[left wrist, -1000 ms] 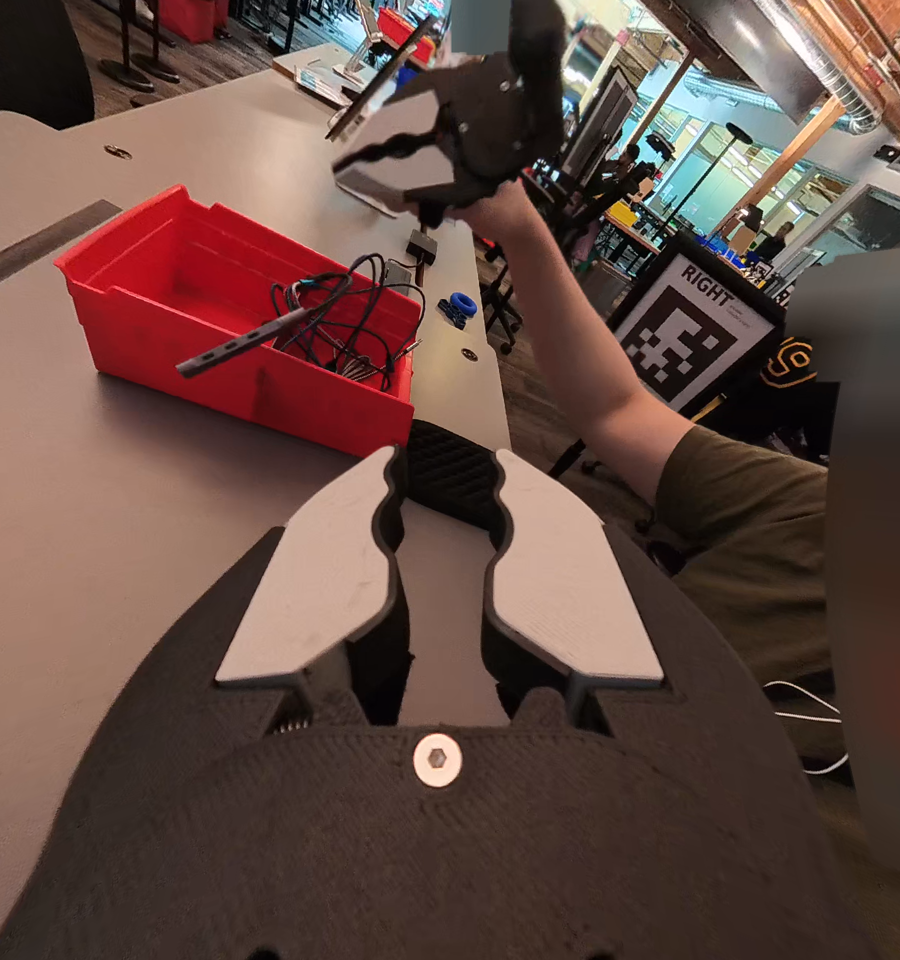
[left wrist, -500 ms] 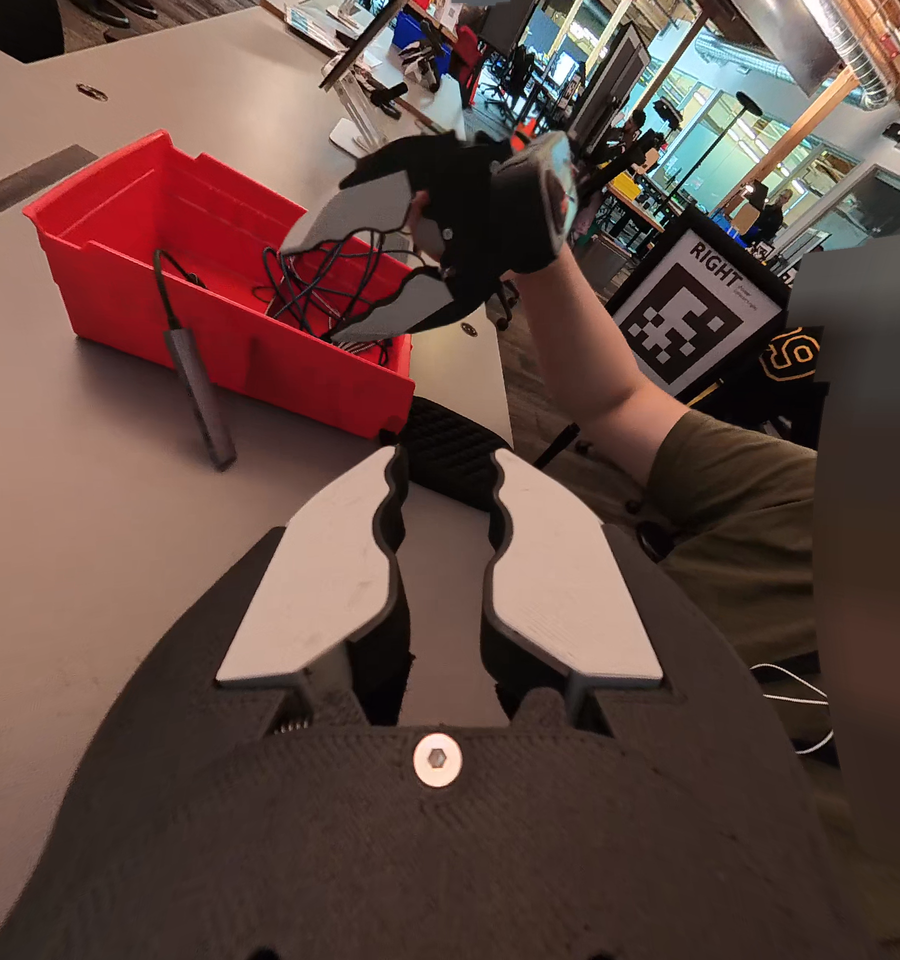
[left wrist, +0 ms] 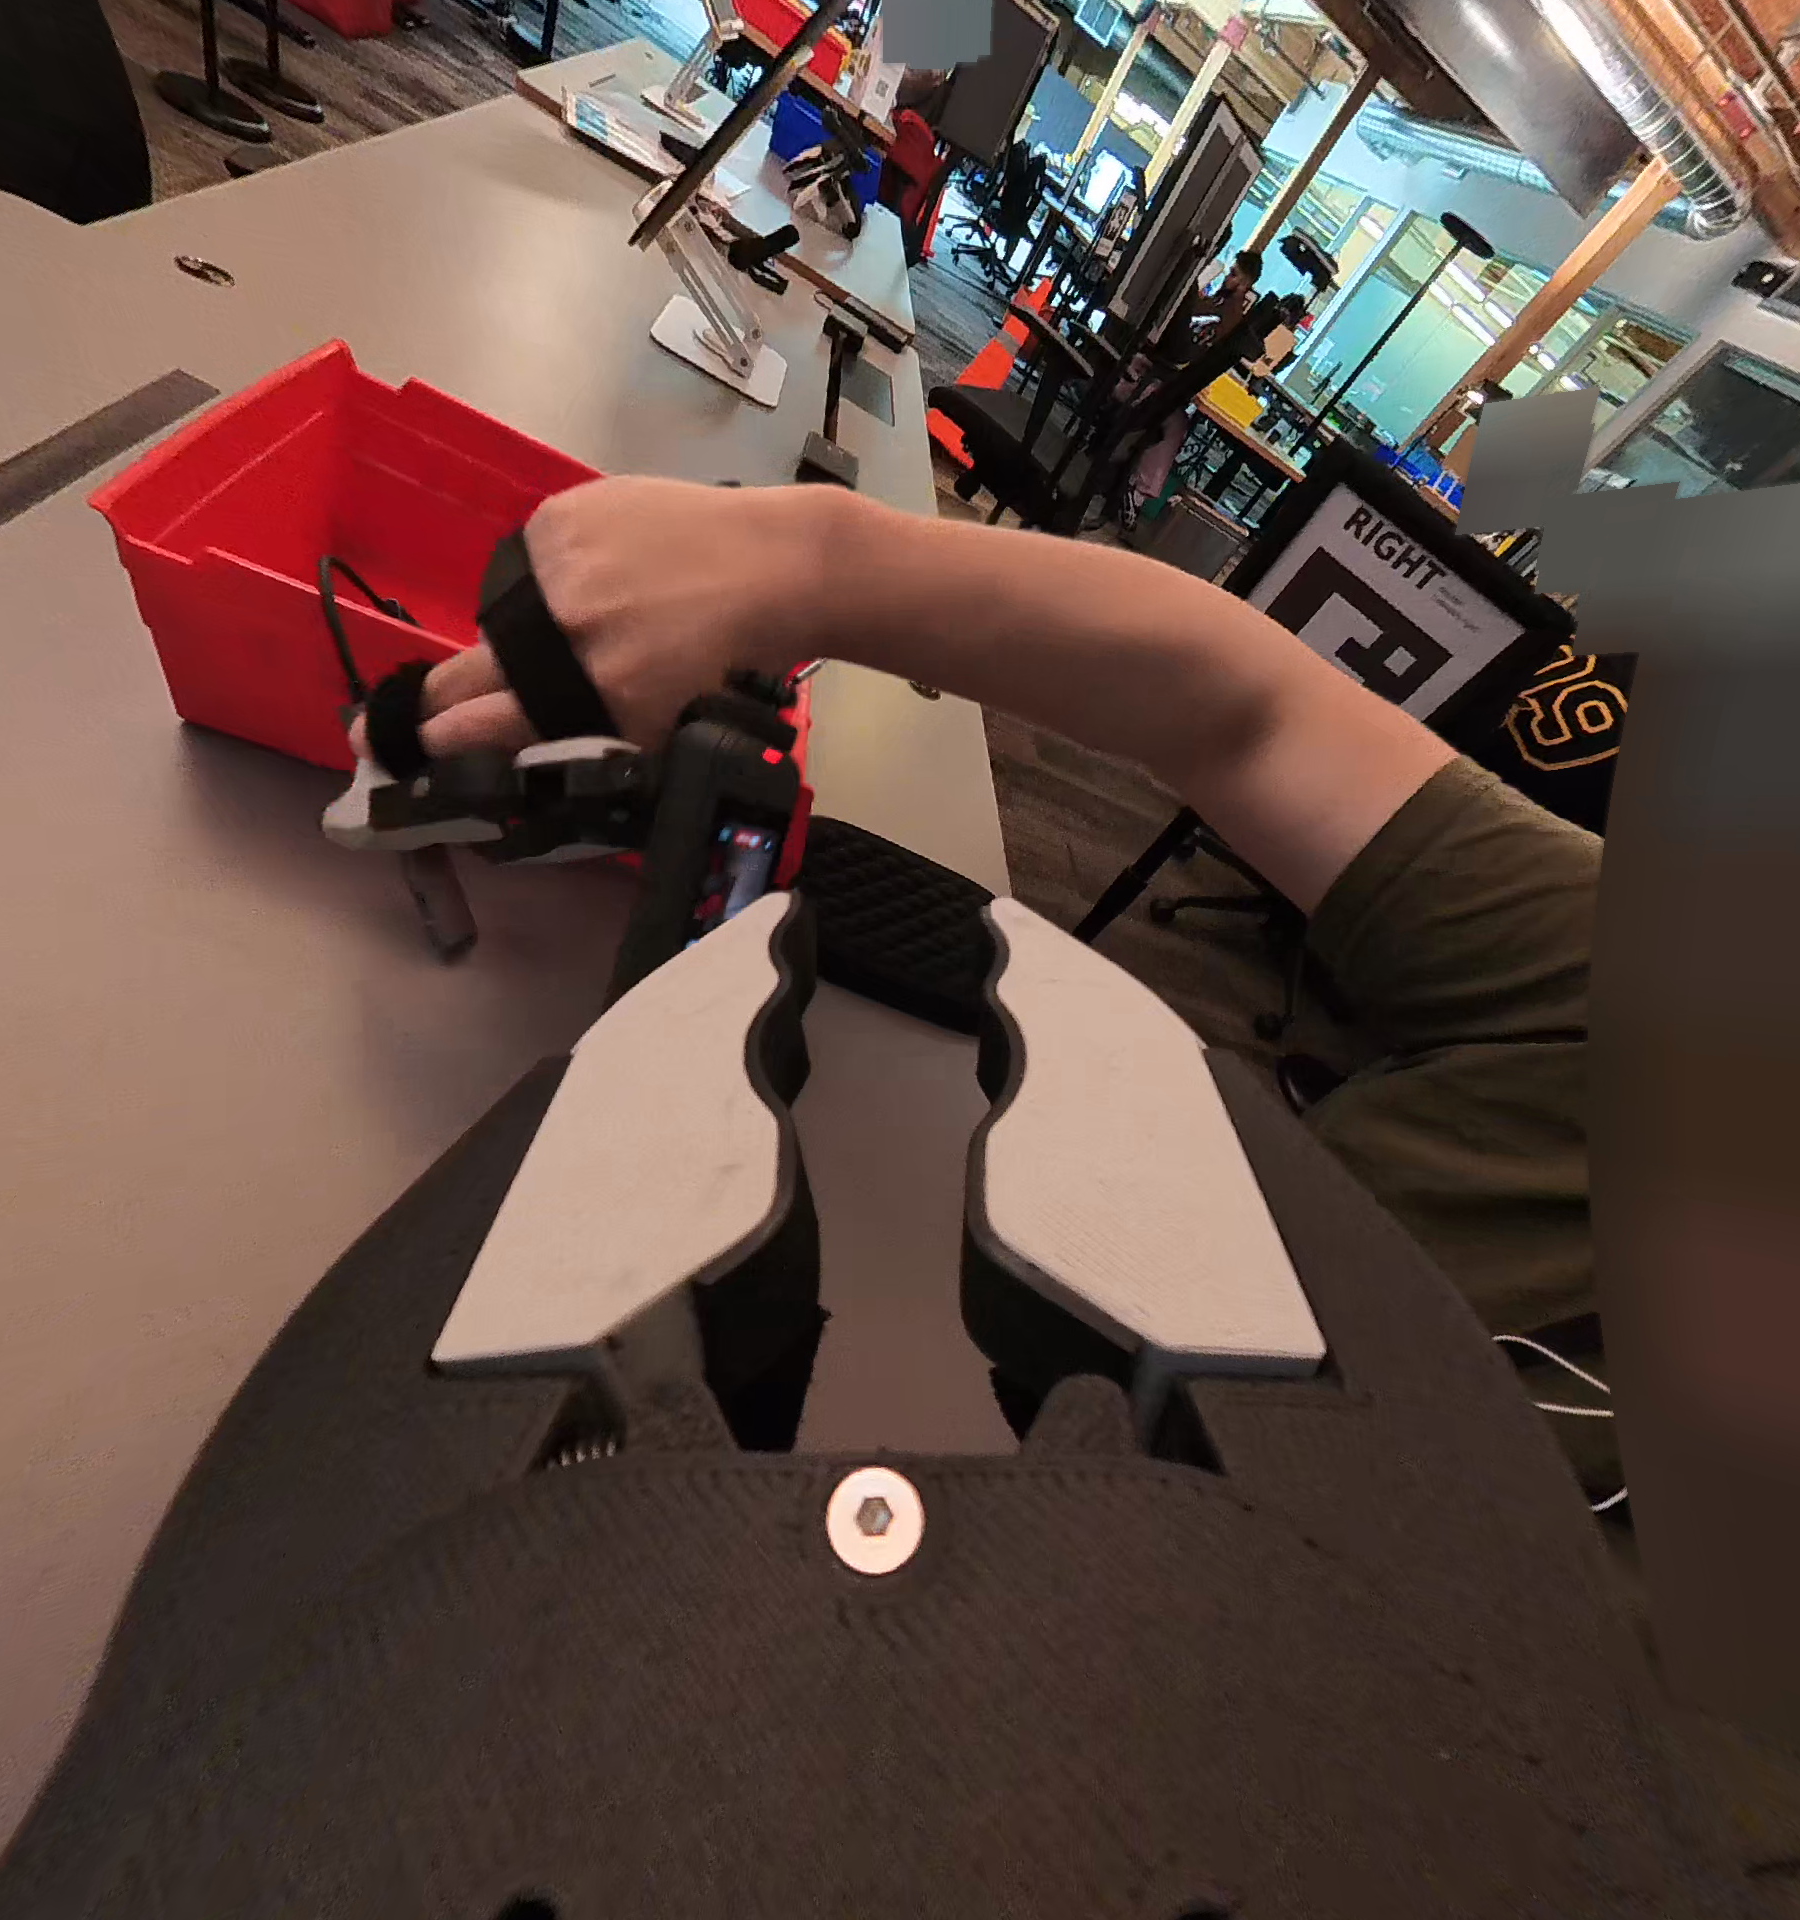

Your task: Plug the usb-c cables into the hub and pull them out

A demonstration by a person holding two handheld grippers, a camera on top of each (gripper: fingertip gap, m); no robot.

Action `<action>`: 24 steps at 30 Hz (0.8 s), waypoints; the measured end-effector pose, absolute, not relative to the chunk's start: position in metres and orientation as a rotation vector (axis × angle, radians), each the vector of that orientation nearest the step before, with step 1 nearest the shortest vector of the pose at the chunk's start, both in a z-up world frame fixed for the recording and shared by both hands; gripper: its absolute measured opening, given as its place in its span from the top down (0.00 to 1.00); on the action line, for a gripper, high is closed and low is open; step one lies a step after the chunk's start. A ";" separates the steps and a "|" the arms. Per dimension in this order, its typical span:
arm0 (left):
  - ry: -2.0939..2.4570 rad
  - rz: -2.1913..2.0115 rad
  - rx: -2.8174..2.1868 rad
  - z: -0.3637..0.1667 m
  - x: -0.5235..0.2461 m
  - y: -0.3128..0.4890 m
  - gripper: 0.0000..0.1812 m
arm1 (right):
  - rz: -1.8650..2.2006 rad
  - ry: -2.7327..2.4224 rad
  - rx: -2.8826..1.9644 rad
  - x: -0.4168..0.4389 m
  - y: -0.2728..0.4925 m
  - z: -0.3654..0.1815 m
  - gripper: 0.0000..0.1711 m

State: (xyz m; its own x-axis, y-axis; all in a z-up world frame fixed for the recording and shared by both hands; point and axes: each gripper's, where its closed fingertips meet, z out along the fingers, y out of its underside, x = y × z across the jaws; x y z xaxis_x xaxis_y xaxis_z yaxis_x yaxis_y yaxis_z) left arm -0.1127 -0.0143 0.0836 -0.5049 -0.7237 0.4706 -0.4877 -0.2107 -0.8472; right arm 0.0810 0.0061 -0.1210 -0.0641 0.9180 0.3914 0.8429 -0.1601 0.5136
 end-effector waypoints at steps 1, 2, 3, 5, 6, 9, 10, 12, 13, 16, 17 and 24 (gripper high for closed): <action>1.838 -1.798 -1.440 0.085 -0.114 -0.014 0.85 | 1.037 1.926 2.020 0.088 0.005 -0.124 0.67; 1.838 -1.801 -1.436 0.086 -0.115 -0.014 0.85 | 1.027 1.864 1.992 0.098 0.002 -0.127 0.70; 1.838 -1.803 -1.433 0.087 -0.116 -0.014 0.85 | 1.033 1.801 1.974 0.108 0.001 -0.128 0.79; 1.837 -1.810 -1.426 0.089 -0.118 -0.014 0.85 | 1.071 1.726 1.966 0.117 0.002 -0.118 0.82; 1.839 -1.812 -1.421 0.090 -0.119 -0.014 0.85 | 1.095 1.729 2.009 0.113 0.006 -0.107 0.85; 1.823 -1.811 -1.409 0.094 -0.120 -0.012 0.85 | 1.202 1.644 2.260 0.112 0.023 -0.043 0.85; 1.810 -1.818 -1.409 0.096 -0.120 -0.010 0.85 | 1.263 1.599 2.345 0.117 0.027 -0.015 0.85; 1.793 -1.832 -1.414 0.097 -0.119 -0.009 0.85 | 1.359 1.502 2.518 0.130 0.030 0.038 0.85; 1.795 -1.834 -1.419 0.096 -0.119 -0.009 0.85 | 1.411 1.435 2.602 0.139 0.030 0.062 0.85; 1.808 -1.821 -1.436 0.091 -0.116 -0.010 0.85 | 1.398 1.254 2.856 0.166 0.019 0.099 0.85; 1.815 -1.819 -1.442 0.089 -0.115 -0.011 0.85 | 1.359 1.208 2.945 0.173 0.018 0.099 0.85; 1.858 -1.794 -1.474 0.079 -0.110 -0.015 0.85 | 0.829 0.860 3.161 0.219 -0.016 0.007 0.85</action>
State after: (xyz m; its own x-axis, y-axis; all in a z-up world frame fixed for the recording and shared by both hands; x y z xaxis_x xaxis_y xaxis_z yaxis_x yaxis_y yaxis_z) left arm -0.1103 -0.0149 0.0788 -0.4984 -0.7156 0.4894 -0.5142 -0.2106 -0.8314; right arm 0.2187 -0.0164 0.0068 0.7537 0.4116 0.5123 0.5272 -0.8441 -0.0974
